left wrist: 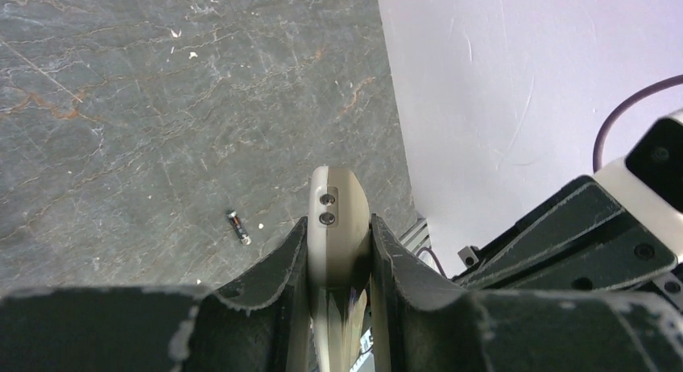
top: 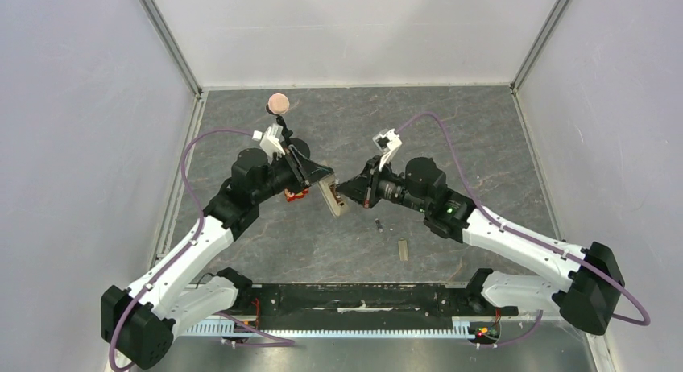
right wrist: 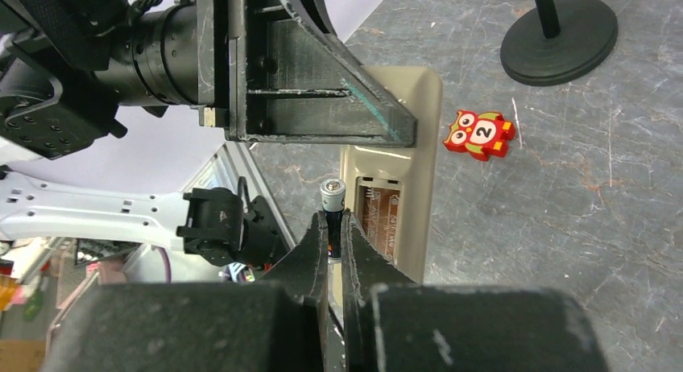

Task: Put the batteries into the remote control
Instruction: Load the battery into the remote control.

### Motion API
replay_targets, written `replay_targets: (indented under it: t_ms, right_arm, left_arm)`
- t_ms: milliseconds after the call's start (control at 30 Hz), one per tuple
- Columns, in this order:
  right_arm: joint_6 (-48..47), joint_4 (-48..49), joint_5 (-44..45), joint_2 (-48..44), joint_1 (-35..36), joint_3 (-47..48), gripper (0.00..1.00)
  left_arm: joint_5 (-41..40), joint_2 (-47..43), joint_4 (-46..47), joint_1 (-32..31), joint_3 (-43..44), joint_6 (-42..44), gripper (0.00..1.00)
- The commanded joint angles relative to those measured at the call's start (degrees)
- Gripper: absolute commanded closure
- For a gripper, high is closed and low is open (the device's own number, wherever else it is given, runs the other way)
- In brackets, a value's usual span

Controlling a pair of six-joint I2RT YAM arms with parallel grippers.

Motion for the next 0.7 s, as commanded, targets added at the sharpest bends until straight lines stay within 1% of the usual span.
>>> replay_targets:
  t_ms: [0,267,667]
  right_arm:
    - [-6.4,-2.1,8.4,1.4,3.8,3.5,1.0]
    - [-11.6,-4.1,14.9,3.6,5.9,5.4,1.0]
    - [-13.0,-4.4,17.6,3.8,6.5,5.5,1.0]
  left_arm:
    - [2.2,0.1,5.2,0.2,2.8,-1.5,0.98]
    - [2.9,-0.3,4.7,0.2,3.0,0.9,0.98]
    - [2.7,0.3,2.3,0.3,3.9,4.2,0.98]
